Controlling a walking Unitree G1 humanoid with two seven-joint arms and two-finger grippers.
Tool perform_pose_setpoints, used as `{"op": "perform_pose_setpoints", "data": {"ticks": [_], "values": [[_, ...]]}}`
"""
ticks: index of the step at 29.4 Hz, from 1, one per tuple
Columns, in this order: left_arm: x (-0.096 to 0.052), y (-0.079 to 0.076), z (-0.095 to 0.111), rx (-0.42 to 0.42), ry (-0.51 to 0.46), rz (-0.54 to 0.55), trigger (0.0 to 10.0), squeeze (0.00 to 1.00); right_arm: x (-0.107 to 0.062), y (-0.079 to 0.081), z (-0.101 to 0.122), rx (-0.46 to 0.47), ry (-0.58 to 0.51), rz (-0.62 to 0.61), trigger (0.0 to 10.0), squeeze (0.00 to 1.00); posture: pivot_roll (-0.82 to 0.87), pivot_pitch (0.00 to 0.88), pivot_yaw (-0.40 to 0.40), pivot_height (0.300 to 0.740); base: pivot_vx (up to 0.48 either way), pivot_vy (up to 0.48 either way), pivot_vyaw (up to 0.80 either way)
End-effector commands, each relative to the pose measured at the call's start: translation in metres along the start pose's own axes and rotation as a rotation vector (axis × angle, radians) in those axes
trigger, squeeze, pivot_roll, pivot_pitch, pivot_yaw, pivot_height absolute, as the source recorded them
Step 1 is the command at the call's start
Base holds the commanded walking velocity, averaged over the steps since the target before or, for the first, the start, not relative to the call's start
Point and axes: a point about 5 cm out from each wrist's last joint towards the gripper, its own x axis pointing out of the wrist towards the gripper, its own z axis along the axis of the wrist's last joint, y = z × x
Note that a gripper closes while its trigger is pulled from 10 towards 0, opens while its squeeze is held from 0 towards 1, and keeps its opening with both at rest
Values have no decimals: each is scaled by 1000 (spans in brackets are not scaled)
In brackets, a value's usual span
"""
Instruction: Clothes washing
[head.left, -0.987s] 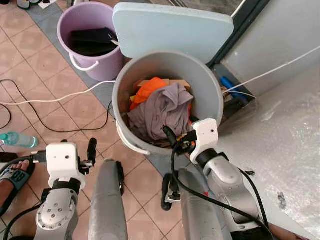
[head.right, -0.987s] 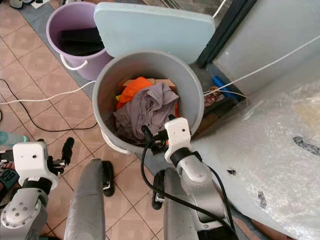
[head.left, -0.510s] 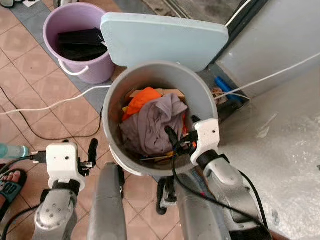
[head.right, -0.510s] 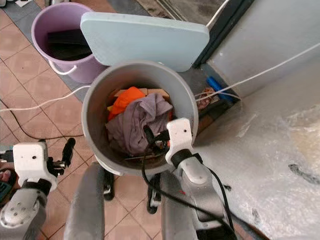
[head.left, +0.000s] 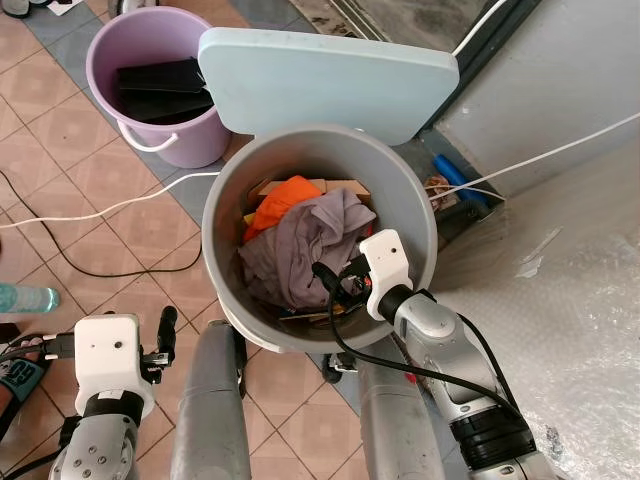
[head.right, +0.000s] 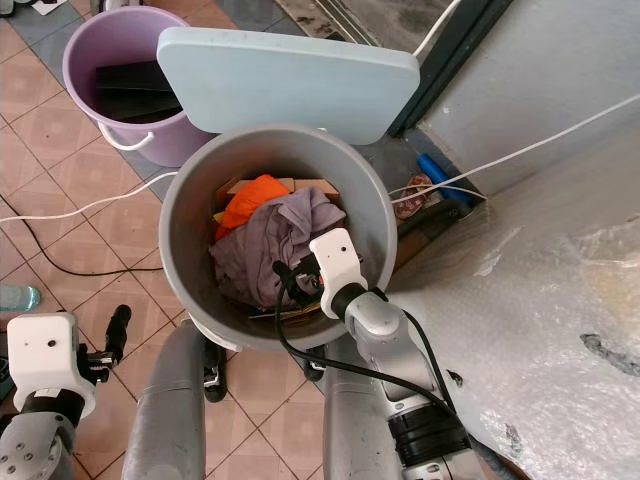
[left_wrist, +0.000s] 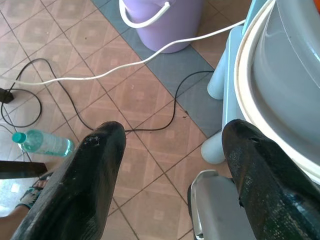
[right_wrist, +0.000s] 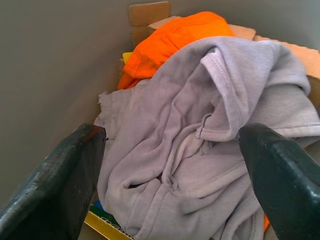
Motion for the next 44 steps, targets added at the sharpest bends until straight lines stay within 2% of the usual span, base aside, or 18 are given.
{"op": "perform_pose_setpoints", "data": {"ticks": [1, 2, 6, 8, 11, 12, 15, 23, 27, 32, 33, 44], "values": [[-10, 2, -2, 12, 31, 11, 10000, 0, 0, 2, -14, -9, 37, 20, 10000, 0, 217, 546, -88, 668, 0, 0, 0], [-18, 3, -2, 21, 47, 13, 10000, 0, 9, 3, -14, -40, 42, 33, 10000, 0, 243, 564, -88, 668, 0, 0, 0], [-30, 6, -1, 32, 57, 19, 10000, 0, 19, 3, -12, -49, 36, 20, 10000, 0, 276, 585, -88, 668, 0, 0, 0], [-45, 14, 4, 53, 71, 46, 10000, 0, 35, 0, -2, -79, 7, -44, 10000, 0, 317, 619, -83, 668, 0, 0, 0], [-52, 16, 7, 57, 80, 47, 10000, 0, 43, -4, 6, -89, -12, -100, 10000, 0, 328, 636, -79, 668, 0, 0, 0], [-54, 16, 8, 56, 83, 47, 10000, 0, 44, -4, 7, -92, -17, -111, 10000, 0, 328, 636, -79, 668, 0, 0, 0], [-57, 14, 11, 55, 88, 37, 10000, 0, 51, -10, 16, -175, -42, -180, 10000, 0, 340, 650, -76, 668, 0, 0, 0], [-62, 12, 14, 48, 94, 26, 10000, 0, 59, -22, 23, -217, -17, -278, 10000, 0, 348, 662, -82, 668, 0, 0, 0], [-65, 11, 14, 42, 110, 26, 10000, 0, 58, -29, 10, -307, 74, -317, 10000, 0, 346, 669, -89, 668, 0, 0, 0], [-67, 9, 14, 37, 118, 22, 10000, 0, 57, -30, 3, -322, 106, -337, 10000, 0, 362, 668, -91, 668, 0, 0, 0], [-67, 9, 14, 32, 118, 20, 10000, 0, 57, -29, 1, -322, 115, -342, 0, 0, 362, 670, -92, 668, 0, 0, 0], [-68, 7, 13, 19, 130, 17, 10000, 0, 62, -16, -4, -276, 133, -344, 0, 0, 365, 678, -111, 668, 0, 0, 0]]}}
